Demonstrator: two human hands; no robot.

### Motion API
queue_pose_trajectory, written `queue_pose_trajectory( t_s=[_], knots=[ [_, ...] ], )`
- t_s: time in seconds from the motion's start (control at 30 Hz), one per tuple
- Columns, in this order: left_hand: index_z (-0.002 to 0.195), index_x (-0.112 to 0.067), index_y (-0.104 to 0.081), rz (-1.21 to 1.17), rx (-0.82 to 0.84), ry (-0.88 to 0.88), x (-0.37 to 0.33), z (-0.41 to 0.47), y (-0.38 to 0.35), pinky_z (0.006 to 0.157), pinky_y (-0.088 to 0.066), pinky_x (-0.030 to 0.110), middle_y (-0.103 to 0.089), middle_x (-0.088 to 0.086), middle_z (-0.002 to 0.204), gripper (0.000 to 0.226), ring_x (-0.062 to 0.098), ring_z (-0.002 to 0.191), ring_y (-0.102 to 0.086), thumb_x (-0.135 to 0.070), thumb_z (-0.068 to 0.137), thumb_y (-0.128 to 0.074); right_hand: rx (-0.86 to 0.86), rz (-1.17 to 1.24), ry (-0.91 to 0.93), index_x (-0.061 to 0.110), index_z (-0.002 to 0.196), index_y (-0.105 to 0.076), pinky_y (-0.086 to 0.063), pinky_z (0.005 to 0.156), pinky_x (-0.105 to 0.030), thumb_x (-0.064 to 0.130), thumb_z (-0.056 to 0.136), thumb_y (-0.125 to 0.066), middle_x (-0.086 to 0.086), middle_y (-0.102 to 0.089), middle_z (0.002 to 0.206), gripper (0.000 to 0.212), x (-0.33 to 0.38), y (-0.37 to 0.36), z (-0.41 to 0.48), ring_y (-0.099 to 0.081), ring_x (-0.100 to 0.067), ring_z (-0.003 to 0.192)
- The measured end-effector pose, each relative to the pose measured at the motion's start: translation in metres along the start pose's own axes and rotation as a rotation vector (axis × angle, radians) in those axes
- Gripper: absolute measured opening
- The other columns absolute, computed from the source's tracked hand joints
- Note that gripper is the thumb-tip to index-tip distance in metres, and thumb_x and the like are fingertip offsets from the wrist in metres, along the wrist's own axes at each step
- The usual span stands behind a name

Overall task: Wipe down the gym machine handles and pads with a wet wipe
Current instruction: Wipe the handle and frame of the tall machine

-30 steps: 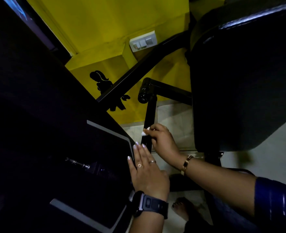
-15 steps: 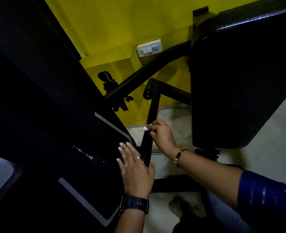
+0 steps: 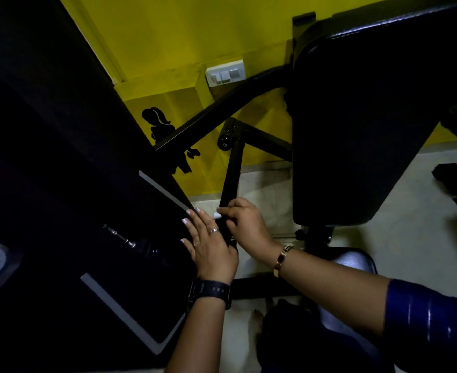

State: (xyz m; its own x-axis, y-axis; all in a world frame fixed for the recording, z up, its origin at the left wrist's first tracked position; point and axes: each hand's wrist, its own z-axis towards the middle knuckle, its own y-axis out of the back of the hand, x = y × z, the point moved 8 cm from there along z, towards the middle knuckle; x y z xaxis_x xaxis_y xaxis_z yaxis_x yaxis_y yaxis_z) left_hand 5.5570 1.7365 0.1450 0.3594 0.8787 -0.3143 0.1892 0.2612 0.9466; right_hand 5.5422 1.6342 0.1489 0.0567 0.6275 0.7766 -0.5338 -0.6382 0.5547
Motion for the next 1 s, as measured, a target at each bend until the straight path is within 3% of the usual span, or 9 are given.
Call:
queue_pose_trajectory(
  t_s=[0.2,0.3,0.4,0.5,0.6,0.77,0.9,1.0],
  knots=[
    [0.142,-0.004,0.032,-0.084,-0.019,-0.01,0.001,-0.001,0.001,0.119,0.006,0.05,0.034,0.011,0.154,0.091,0.028,0.146,0.024,-0.011,0.098,-0.047,0.046,0.036,0.093,0.007,0.105,-0.074,-0.038,0.081,-0.015,-0.001,0.072,-0.058,-0.012,-0.064,0.094,0.038,0.011,-0.001,-0.037,-0.062,-0.028,0.09],
    [0.132,-0.009,0.037,-0.136,-0.061,-0.023,0.002,-0.002,0.004,0.118,0.007,0.048,0.037,0.008,0.151,0.093,0.027,0.146,0.025,-0.01,0.097,-0.049,0.075,0.01,0.141,0.007,0.107,-0.073,-0.043,0.082,-0.025,-0.002,0.073,-0.06,-0.012,-0.064,0.095,0.037,0.014,-0.001,-0.037,-0.063,-0.029,0.09],
    [0.13,-0.011,0.038,-0.157,-0.056,-0.037,0.002,-0.003,0.004,0.117,0.011,0.047,0.039,0.006,0.149,0.103,0.025,0.144,0.029,-0.015,0.093,-0.057,0.03,-0.007,0.082,0.004,0.109,-0.071,-0.038,0.084,-0.026,-0.005,0.076,-0.059,-0.015,-0.064,0.099,0.037,0.009,0.0,-0.021,-0.059,-0.033,0.096],
    [0.131,-0.011,0.038,-0.171,-0.053,-0.046,0.002,-0.002,0.003,0.117,0.012,0.048,0.042,0.002,0.143,0.101,0.023,0.141,0.032,-0.015,0.095,-0.056,-0.024,0.017,0.011,0.004,0.108,-0.072,-0.034,0.083,-0.022,-0.008,0.078,-0.059,-0.014,-0.063,0.099,0.036,0.008,-0.001,-0.02,-0.057,-0.031,0.097],
    [0.132,-0.013,0.038,-0.203,-0.069,-0.071,0.002,-0.001,0.004,0.12,0.009,0.051,0.042,-0.001,0.14,0.091,0.018,0.135,0.036,-0.012,0.099,-0.047,-0.019,0.01,0.096,0.005,0.102,-0.074,-0.033,0.079,-0.015,-0.006,0.071,-0.062,-0.012,-0.064,0.092,0.035,0.017,-0.003,-0.037,-0.061,-0.031,0.088],
    [0.137,-0.009,0.036,-0.16,-0.044,-0.103,0.004,-0.002,0.001,0.117,0.012,0.047,0.039,0.003,0.147,0.107,0.017,0.139,0.033,-0.016,0.09,-0.06,0.059,-0.044,0.127,0.006,0.105,-0.074,-0.041,0.081,-0.025,-0.006,0.073,-0.062,-0.013,-0.065,0.095,0.037,0.013,-0.001,-0.032,-0.061,-0.032,0.091],
    [0.144,-0.006,0.031,-0.153,-0.052,-0.079,0.004,-0.002,0.001,0.117,0.012,0.049,0.03,0.008,0.157,0.109,0.017,0.14,0.033,-0.013,0.087,-0.062,-0.023,0.011,0.003,0.005,0.107,-0.073,-0.04,0.082,-0.024,-0.009,0.077,-0.058,-0.014,-0.064,0.099,0.037,0.002,0.003,-0.024,-0.06,-0.03,0.096],
    [0.138,-0.009,0.035,-0.215,-0.05,-0.138,0.004,-0.003,0.002,0.118,0.012,0.048,0.036,0.005,0.15,0.099,0.016,0.137,0.034,-0.017,0.095,-0.053,-0.001,0.036,0.09,0.007,0.099,-0.076,-0.039,0.079,-0.017,-0.002,0.071,-0.056,-0.013,-0.065,0.091,0.035,0.015,-0.003,-0.042,-0.063,-0.028,0.087]
  ],
)
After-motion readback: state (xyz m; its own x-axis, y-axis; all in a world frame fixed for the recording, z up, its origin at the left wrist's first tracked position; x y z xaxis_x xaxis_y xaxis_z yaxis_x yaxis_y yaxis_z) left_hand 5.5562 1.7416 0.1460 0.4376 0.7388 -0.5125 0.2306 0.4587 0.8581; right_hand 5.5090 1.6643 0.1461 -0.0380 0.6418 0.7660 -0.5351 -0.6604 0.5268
